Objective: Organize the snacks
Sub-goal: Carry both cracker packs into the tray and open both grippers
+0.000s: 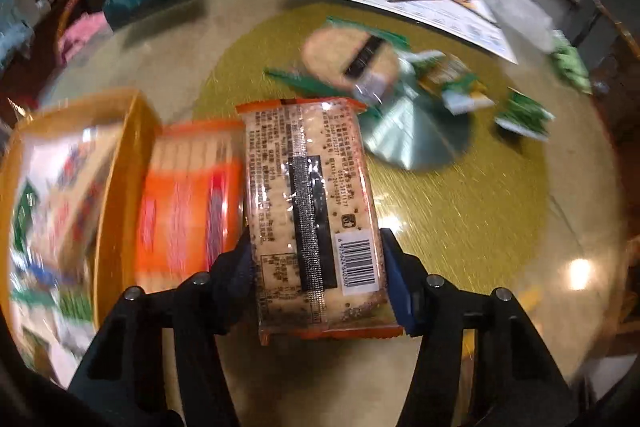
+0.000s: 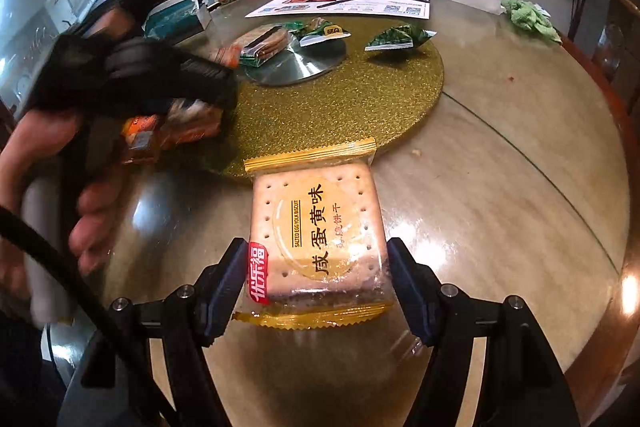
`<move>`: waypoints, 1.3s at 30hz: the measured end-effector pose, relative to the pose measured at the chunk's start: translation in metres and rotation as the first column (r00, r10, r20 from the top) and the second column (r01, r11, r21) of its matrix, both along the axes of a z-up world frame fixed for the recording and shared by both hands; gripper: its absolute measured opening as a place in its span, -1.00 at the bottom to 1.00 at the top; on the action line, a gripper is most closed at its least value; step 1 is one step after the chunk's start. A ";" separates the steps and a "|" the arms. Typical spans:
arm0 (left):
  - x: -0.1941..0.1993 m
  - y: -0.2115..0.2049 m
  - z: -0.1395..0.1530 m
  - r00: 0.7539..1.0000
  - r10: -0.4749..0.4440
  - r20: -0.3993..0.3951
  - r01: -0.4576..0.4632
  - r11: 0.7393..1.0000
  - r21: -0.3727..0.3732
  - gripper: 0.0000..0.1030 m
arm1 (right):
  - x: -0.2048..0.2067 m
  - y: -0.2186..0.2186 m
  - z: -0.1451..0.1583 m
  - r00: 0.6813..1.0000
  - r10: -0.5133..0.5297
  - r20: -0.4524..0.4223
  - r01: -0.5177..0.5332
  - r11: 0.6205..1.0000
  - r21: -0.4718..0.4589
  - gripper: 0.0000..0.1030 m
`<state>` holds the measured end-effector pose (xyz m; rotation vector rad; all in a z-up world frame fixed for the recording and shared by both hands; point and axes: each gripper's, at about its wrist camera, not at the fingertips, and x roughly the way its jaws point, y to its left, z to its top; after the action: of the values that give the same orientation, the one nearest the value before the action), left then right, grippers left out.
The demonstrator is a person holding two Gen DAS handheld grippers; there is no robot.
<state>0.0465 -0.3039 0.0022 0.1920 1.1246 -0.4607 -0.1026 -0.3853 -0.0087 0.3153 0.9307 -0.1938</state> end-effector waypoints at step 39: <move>-0.162 0.229 0.079 0.991 0.128 0.046 -0.096 0.895 -0.436 0.12 | -0.025 0.053 0.049 0.964 0.176 0.200 -0.206 0.968 0.141 0.32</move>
<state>-0.1152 -0.0752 0.0807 -0.2449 0.9288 -0.5841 -0.1278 -0.3322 0.0399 0.3836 0.7870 0.0890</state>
